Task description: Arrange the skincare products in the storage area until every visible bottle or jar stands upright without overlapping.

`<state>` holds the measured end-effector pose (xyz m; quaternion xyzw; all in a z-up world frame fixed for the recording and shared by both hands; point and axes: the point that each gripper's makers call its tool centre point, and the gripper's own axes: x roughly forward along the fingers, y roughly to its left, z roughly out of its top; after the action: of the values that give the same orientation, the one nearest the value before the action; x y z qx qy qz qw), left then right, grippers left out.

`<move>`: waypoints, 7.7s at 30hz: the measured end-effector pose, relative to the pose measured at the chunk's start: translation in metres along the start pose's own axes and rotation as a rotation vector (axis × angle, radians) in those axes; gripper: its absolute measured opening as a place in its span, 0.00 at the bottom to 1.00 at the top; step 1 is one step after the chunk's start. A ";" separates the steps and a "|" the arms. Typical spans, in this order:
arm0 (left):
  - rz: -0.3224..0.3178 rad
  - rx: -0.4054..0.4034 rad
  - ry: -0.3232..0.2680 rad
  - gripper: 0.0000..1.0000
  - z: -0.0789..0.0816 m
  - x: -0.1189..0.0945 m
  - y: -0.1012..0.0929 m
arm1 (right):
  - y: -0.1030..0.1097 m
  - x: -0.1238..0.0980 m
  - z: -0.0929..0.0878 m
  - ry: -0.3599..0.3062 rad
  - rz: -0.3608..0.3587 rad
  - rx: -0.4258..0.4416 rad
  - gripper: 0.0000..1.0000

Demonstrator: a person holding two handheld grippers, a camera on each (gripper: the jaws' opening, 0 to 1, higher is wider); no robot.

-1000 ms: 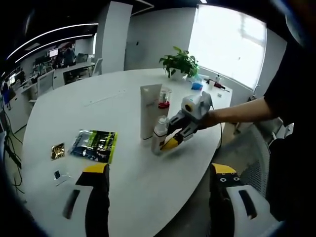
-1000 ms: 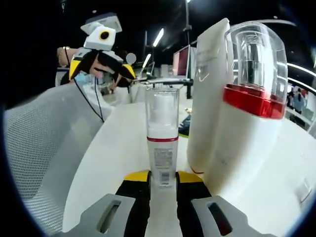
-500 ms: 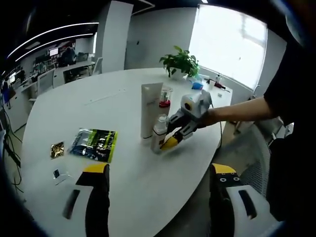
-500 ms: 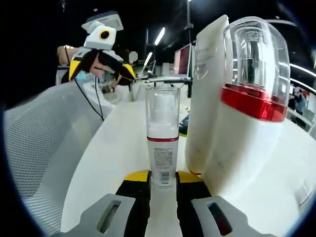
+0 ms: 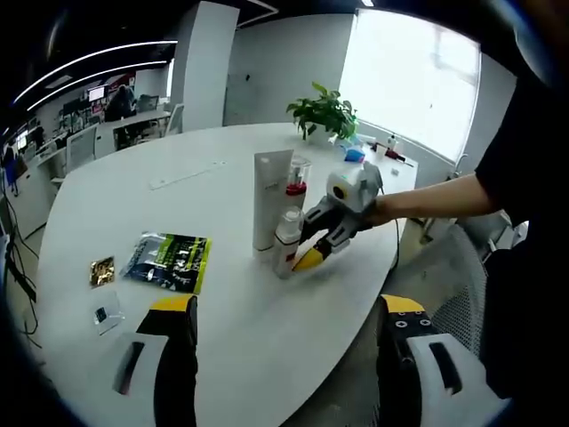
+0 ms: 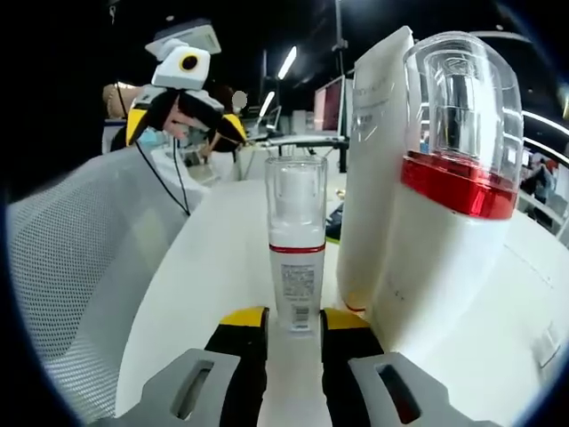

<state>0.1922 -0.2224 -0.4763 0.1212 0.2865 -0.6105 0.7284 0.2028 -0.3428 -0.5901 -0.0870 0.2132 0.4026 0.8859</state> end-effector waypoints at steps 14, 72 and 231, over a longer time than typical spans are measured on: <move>-0.011 0.006 -0.011 0.76 0.004 0.000 -0.004 | 0.004 -0.020 -0.004 0.021 -0.054 0.039 0.16; 0.008 -0.118 -0.095 0.76 -0.014 -0.043 0.002 | 0.068 -0.099 0.041 0.079 -0.363 0.313 0.99; 0.223 -0.303 -0.055 0.91 -0.095 -0.018 0.042 | -0.248 -0.158 -0.100 0.609 -0.475 0.330 0.58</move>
<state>0.2056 -0.1483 -0.5499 0.0245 0.3400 -0.4788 0.8091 0.2661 -0.6461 -0.6127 -0.1059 0.5009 0.1033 0.8528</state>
